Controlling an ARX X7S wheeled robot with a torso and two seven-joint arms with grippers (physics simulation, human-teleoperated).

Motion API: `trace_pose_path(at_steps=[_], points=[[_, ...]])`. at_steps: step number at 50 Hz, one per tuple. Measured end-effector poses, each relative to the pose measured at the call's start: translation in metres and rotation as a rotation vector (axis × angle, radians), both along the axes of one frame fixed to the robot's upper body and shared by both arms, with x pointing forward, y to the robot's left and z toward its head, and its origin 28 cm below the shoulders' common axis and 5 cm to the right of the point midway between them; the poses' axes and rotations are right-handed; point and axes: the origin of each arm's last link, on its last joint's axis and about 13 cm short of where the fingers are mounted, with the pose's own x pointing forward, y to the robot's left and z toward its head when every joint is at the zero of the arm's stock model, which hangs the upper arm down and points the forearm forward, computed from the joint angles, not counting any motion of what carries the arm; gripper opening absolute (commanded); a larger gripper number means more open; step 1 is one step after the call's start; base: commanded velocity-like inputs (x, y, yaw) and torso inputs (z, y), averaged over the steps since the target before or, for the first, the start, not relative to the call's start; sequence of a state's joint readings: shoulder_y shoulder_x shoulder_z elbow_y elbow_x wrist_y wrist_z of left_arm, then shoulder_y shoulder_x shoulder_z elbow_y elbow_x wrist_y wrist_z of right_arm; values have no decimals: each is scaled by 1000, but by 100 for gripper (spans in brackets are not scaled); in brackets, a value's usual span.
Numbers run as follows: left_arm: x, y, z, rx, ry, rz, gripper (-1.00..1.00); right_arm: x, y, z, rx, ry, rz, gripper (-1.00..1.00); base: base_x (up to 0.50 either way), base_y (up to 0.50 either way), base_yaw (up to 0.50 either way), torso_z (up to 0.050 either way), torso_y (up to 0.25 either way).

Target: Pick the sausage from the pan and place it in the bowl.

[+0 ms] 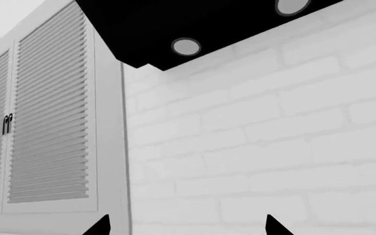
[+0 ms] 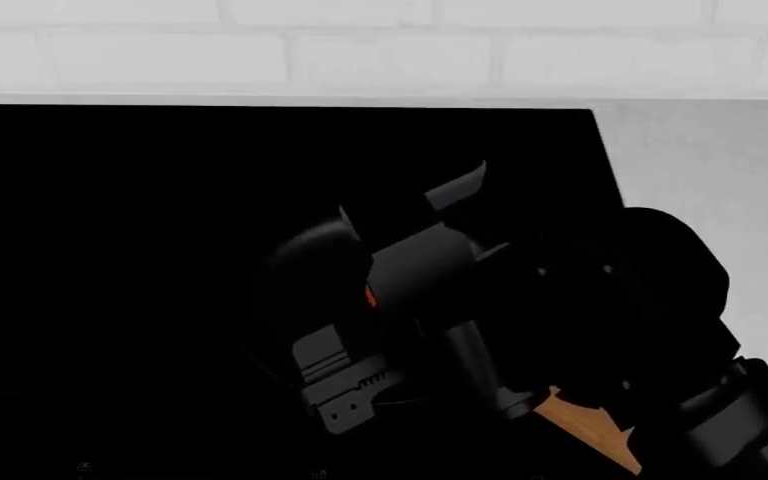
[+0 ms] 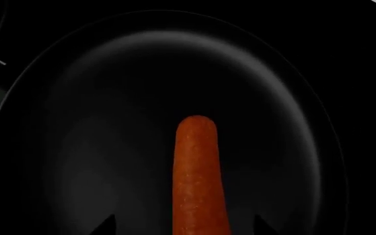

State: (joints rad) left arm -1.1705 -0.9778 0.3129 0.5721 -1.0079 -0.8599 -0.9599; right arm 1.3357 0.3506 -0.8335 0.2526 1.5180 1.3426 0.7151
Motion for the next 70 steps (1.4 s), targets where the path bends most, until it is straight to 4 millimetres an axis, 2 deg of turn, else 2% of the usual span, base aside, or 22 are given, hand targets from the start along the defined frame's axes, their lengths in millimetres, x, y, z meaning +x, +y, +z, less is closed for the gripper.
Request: trace_pose_path(at_steps=[6, 7, 24, 31, 40, 49, 60, 70], points=[[0, 0, 0, 1, -1, 1, 100, 0, 0, 0, 0, -3, 0, 100, 0, 0, 0, 0, 0], [0, 0, 0, 1, -1, 1, 100, -1, 0, 0, 0, -3, 0, -100, 0, 0, 0, 0, 0], [-3, 1, 0, -2, -8, 11, 100, -3, -2, 0, -20, -24, -8, -100, -1, 0, 0, 0, 0], [-4, 0, 0, -2, -7, 9, 100, -6, -2, 9, -15, -56, -4, -100, 0, 0, 0, 0, 0], [-5, -2, 2, 2, -7, 5, 100, -12, -6, 34, 5, -137, -5, -100, 0, 0, 0, 0, 0], [-7, -3, 2, 5, -9, -3, 100, -24, -13, 72, 55, -267, -19, -100, 0, 0, 0, 0, 0], [-13, -5, 0, 19, -54, -55, 100, -55, -28, 116, 122, -451, -58, -100, 0, 0, 0, 0, 0], [-18, -5, -8, 25, -80, -93, 100, -84, -42, 132, 185, -634, -127, -100, 0, 0, 0, 0, 0]])
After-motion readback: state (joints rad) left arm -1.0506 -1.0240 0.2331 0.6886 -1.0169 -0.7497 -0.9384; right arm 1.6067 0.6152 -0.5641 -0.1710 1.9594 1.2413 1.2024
